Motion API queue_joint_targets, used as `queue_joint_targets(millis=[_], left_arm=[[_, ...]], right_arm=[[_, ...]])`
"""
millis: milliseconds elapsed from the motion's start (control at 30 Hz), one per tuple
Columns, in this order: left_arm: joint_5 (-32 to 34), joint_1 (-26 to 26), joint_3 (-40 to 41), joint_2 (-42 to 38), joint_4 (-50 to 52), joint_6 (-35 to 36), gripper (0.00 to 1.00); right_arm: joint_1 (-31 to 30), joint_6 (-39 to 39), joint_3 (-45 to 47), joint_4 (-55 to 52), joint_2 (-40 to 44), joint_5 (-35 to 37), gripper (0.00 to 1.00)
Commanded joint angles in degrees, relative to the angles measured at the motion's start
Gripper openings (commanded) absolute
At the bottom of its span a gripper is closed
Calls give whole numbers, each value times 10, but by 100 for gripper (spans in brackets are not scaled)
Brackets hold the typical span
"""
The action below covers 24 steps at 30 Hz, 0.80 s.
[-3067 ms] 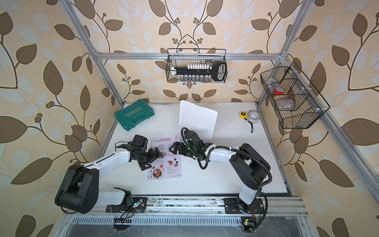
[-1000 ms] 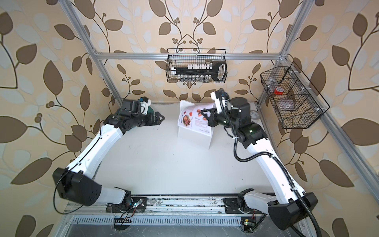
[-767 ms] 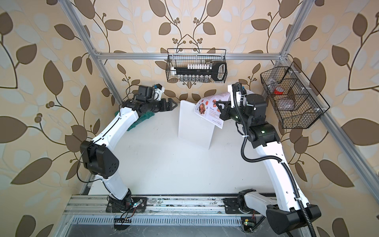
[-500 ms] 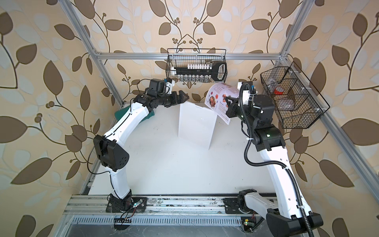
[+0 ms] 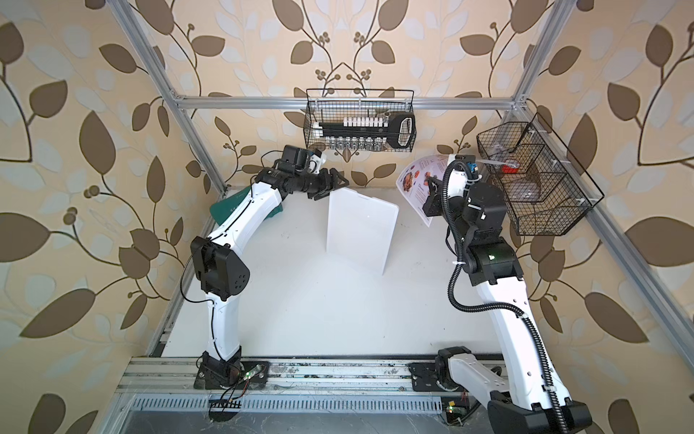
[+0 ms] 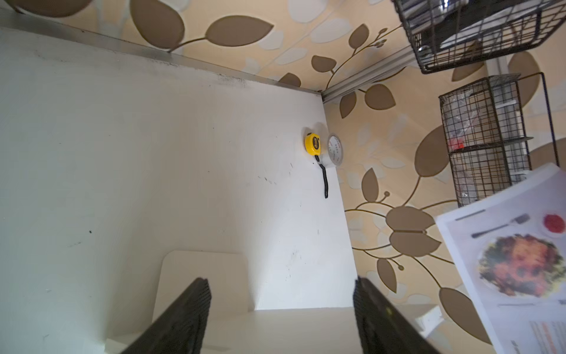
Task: Insert the menus into the narrow rack
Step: Adjust the narrow rack at the center of the board.
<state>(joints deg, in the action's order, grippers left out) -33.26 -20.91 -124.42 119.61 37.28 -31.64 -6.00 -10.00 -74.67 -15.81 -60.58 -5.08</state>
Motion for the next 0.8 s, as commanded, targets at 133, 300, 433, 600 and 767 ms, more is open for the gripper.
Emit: queue_joint_targets(millis=[133, 300, 433, 600, 767], left_arm=[[-87, 0, 25, -10, 76, 61, 70], [-125, 0, 56, -23, 110, 103, 66], [-147, -2, 94, -34, 121, 129, 66], [-166, -3, 96, -37, 127, 163, 65], [-108, -2, -12, -25, 200, 237, 81]], right_arm=[[27, -19, 28, 46, -10, -24, 0], [27, -16, 41, 58, -8, -63, 0], [27, -18, 59, 64, -8, -90, 0], [27, 3, 83, 59, -7, -34, 0], [37, 18, 83, 56, -1, -5, 0]])
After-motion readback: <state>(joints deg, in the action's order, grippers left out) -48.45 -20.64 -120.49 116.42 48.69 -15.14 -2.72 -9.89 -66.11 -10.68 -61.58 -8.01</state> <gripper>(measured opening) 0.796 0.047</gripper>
